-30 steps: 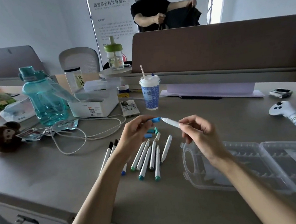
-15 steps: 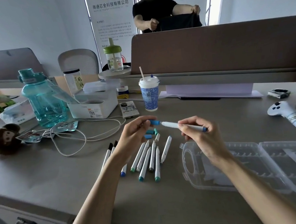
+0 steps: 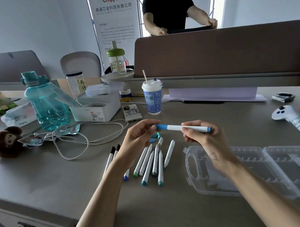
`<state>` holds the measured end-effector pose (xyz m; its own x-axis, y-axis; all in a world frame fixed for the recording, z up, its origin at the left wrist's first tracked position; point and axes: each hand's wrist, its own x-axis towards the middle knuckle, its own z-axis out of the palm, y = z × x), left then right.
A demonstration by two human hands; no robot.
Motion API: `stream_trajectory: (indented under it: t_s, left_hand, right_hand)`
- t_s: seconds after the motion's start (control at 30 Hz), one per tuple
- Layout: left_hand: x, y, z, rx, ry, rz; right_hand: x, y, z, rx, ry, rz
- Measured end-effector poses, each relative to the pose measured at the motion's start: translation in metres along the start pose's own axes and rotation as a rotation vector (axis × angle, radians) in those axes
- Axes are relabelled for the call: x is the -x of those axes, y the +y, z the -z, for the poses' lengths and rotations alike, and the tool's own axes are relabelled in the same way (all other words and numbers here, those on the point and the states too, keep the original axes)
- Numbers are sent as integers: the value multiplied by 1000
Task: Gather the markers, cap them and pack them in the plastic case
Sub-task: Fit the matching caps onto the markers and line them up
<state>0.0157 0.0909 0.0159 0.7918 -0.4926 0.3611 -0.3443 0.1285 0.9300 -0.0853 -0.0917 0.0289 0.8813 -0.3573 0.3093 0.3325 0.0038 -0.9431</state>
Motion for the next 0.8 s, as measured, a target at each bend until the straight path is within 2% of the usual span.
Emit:
stream_trajectory:
  t_s: [0.27,0.6,0.8]
  left_hand:
    - [-1,-2,3,52,-29,-5]
    - [2,8,5,-46,54,-8]
    - [18,7,28,180,200,88]
  right_hand:
    - [0,2,1,-2,-19,8]
    - [10,9,-21,9,-42,30]
    - [21,13,-35,100,-266,-8]
